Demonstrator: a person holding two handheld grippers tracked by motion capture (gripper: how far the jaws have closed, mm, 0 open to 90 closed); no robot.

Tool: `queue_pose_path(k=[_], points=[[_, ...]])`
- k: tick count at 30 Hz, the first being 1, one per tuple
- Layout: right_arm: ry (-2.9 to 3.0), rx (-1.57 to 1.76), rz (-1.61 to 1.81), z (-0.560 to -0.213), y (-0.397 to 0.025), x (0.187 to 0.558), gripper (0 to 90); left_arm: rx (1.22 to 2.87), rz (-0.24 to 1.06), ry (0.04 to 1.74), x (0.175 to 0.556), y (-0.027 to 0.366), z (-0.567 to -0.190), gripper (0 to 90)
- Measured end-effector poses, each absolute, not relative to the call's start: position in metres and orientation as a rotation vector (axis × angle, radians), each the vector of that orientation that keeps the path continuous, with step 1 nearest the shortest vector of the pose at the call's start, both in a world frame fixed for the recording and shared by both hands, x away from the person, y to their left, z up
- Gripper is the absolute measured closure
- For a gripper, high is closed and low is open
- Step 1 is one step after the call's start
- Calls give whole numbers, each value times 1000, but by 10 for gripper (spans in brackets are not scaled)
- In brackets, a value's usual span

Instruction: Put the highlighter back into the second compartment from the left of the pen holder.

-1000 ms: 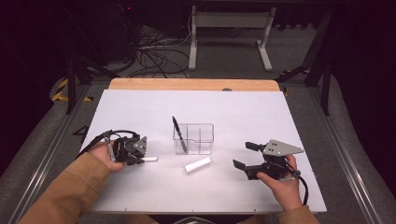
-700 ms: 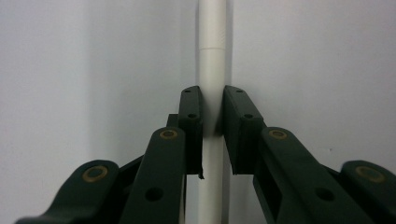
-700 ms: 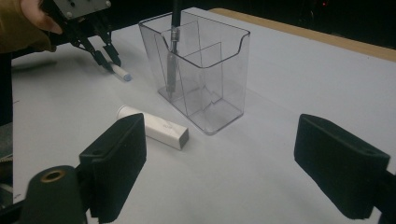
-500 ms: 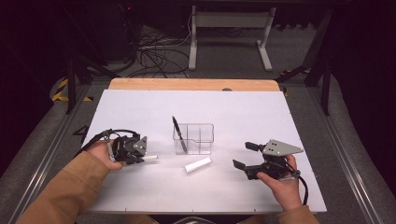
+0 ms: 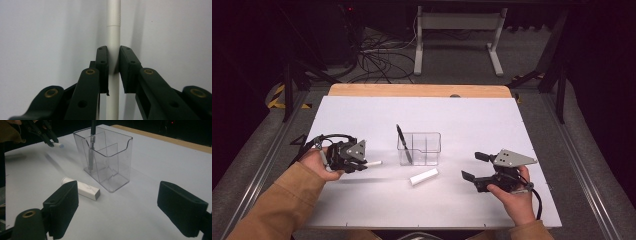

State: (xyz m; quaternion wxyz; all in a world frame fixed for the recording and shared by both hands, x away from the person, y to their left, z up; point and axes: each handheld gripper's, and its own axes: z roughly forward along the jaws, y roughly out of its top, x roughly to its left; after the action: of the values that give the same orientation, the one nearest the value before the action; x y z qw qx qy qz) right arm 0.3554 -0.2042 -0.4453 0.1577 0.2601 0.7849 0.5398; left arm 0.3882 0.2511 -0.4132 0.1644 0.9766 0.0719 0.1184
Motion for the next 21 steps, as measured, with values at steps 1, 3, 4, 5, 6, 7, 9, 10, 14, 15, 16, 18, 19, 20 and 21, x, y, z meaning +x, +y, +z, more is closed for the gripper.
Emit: queue_pose_path(k=[1, 3, 4, 5, 6, 7, 9, 10, 14, 15, 16, 18, 19, 20, 21], points=[[2246, 745, 1544, -445, -204, 355, 177, 2776, 337, 203, 388, 251, -412, 786], [2246, 744, 1541, -445, -204, 355, 176, 2763, 343, 207, 386, 250, -408, 786], [2248, 742, 1539, -445, -204, 355, 176, 2751, 350, 206, 385, 250, -405, 786], [2248, 742, 1539, -446, -204, 355, 176, 2741, 353, 200, 384, 250, -402, 786], [2248, 741, 1538, -446, -204, 355, 176, 2725, 357, 202, 383, 249, -400, 786], [2248, 741, 1538, -446, -204, 355, 176, 2718, 362, 194, 382, 249, -397, 786], [2248, 742, 1538, -446, -204, 355, 176, 2692, 369, 200, 381, 248, -392, 786], [2248, 742, 1538, -446, -204, 355, 176, 2674, 372, 204, 380, 248, -390, 786], [2247, 742, 1537, -445, -204, 355, 176, 2620, 377, 209, 380, 249, -380, 786], [2246, 742, 1537, -445, -204, 355, 176, 2602, 380, 213, 380, 249, -378, 786], [2245, 743, 1537, -445, -204, 355, 176, 2587, 382, 220, 379, 249, -376, 786], [2247, 742, 1536, -445, -204, 355, 176, 2553, 381, 226, 379, 249, -373, 786], [2247, 741, 1534, -445, -204, 355, 176, 2540, 382, 230, 379, 249, -370, 786], [2244, 741, 1532, -446, -204, 355, 176, 2523, 380, 235, 379, 248, -369, 786], [2244, 741, 1532, -446, -204, 355, 176, 2504, 379, 234, 379, 248, -367, 786]])
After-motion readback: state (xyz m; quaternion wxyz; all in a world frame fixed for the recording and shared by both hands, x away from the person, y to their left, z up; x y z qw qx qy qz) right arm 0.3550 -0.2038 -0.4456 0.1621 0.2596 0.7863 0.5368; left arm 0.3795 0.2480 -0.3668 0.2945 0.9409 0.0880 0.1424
